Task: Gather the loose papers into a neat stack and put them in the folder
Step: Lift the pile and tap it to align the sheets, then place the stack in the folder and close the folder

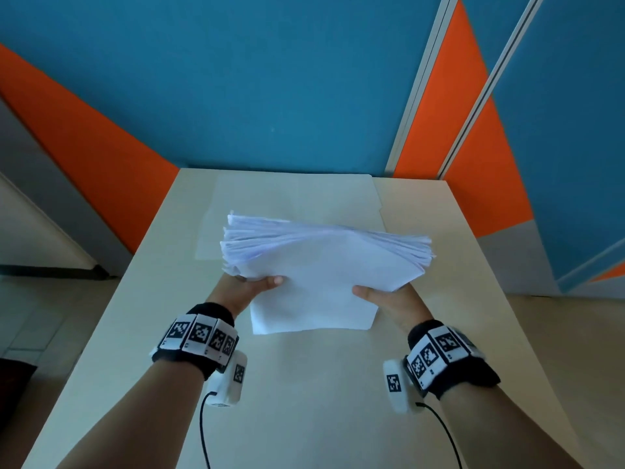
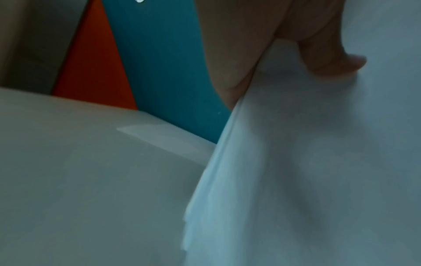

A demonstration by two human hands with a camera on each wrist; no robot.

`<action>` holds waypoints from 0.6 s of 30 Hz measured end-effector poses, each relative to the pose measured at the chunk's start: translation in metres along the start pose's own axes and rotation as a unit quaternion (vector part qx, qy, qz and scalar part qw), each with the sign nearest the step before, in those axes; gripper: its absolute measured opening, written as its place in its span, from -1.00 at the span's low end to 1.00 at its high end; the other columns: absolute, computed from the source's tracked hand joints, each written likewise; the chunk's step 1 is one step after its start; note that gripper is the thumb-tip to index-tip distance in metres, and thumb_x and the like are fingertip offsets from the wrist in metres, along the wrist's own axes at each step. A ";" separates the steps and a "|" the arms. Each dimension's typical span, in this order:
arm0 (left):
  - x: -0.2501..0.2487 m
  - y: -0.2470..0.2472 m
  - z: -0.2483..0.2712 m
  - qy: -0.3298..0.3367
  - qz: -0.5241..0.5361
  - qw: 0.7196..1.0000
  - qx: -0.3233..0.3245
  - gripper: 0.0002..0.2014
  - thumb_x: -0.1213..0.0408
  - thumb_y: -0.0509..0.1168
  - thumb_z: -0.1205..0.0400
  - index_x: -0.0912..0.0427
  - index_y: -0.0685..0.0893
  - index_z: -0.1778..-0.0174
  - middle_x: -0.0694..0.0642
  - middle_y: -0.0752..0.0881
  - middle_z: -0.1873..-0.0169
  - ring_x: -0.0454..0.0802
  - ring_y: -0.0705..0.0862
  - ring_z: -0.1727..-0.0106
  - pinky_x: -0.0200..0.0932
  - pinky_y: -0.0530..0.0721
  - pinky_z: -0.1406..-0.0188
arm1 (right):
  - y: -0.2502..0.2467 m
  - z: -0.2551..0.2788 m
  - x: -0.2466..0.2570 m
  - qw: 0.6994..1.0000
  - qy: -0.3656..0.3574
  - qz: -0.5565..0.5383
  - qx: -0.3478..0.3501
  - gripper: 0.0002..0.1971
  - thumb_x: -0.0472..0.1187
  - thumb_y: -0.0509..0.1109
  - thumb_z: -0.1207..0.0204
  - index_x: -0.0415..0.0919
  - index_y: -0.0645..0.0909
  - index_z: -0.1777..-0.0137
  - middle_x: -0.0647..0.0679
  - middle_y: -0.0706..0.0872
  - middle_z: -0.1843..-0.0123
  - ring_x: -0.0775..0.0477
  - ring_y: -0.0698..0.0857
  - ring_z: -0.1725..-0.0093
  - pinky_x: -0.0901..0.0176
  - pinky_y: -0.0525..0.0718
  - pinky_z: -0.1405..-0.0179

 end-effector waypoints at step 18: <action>0.026 -0.020 -0.025 -0.110 0.062 0.990 -0.066 -0.88 0.32 0.39 -0.54 0.30 0.69 0.10 0.25 0.75 0.24 0.20 0.71 0.20 0.12 0.69 -0.05 | 0.018 0.001 -0.035 0.985 0.138 -0.040 0.092 -0.16 0.16 0.62 -0.15 -0.18 0.50 -0.42 -0.05 0.69 -0.33 -0.10 0.64 -0.34 -0.13 0.48 -0.48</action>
Point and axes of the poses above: each hand's wrist, its own z-axis away from the middle knuckle, its own y-axis out of the palm, x = y × z, the point moved 8 cm from there along -z, towards the middle knuckle
